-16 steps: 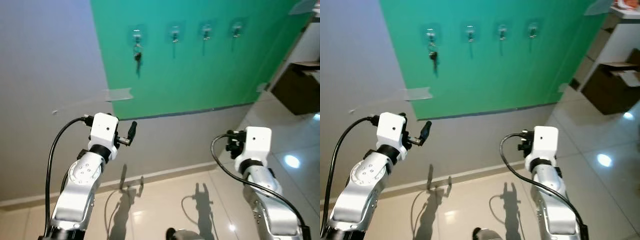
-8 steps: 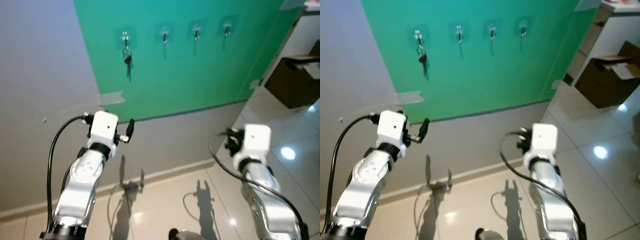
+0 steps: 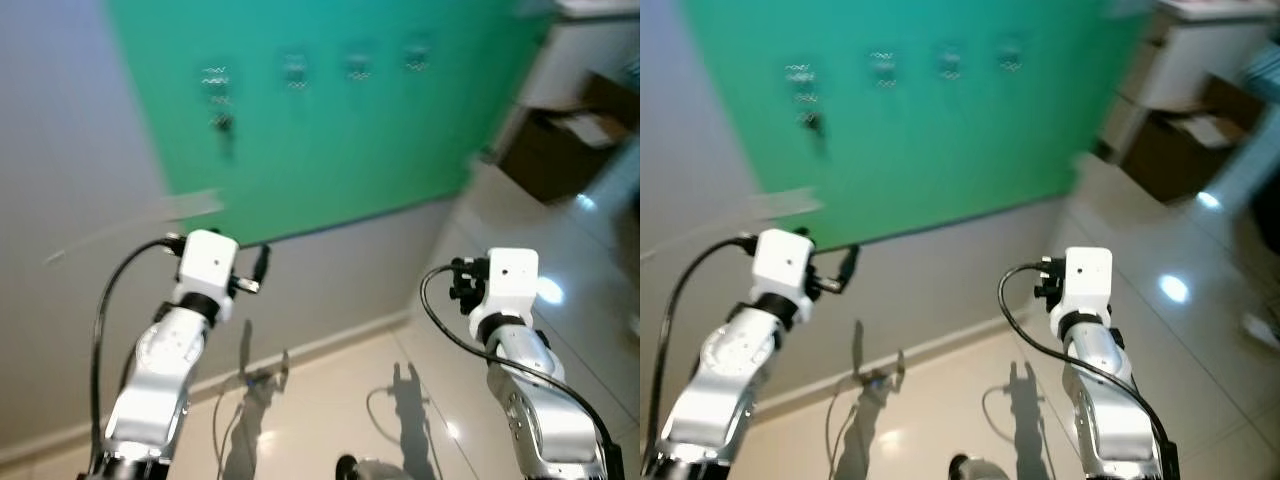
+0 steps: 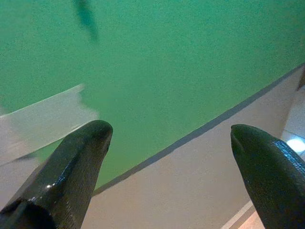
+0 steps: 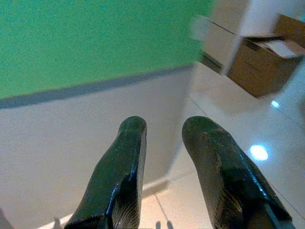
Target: Hang keys on a hook
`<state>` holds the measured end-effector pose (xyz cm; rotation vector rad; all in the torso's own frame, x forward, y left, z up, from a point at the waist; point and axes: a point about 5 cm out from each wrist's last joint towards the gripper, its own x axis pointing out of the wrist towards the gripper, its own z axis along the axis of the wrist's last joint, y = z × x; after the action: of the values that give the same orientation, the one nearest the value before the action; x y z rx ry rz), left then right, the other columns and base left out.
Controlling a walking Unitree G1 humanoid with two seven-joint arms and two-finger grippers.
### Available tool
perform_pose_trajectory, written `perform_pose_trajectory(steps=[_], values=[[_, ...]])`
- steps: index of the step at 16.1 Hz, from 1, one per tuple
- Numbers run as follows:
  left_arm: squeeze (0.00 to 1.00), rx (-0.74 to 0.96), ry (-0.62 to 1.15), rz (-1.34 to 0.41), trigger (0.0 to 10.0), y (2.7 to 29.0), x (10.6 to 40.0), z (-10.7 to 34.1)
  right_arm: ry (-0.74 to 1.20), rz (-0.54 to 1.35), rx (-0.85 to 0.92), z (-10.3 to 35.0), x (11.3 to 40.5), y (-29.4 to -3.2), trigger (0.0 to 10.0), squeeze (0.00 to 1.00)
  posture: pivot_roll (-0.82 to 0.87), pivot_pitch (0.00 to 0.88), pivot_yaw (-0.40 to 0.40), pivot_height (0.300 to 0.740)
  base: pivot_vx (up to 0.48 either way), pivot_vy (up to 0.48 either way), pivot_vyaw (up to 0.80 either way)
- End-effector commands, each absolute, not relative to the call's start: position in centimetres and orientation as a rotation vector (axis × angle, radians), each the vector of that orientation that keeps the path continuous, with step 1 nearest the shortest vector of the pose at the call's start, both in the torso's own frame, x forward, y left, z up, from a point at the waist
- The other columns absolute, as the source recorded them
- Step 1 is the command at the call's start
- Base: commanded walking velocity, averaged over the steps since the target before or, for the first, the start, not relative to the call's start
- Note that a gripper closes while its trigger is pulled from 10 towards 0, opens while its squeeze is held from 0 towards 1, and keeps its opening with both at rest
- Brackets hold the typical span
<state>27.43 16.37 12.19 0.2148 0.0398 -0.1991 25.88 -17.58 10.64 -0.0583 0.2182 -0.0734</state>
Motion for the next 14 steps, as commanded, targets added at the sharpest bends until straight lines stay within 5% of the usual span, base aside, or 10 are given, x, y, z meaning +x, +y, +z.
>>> perform_pose_trajectory(steps=[1,14], values=[[0.0,0.211,0.013,-0.201,10.0,16.2,27.8,12.7,0.226,-0.084,-0.058,10.6,25.9,-17.7,10.0,0.0,-0.12,0.0,-0.022,0.74,0.0,0.0,-0.8],[0.0,0.184,-0.006,-0.22,10.0,15.0,27.9,12.8,0.237,-0.067,-0.092,10.7,26.0,-18.3,10.0,0.0,-0.12,0.0,-0.031,0.74,0.0,0.0,-0.8]])
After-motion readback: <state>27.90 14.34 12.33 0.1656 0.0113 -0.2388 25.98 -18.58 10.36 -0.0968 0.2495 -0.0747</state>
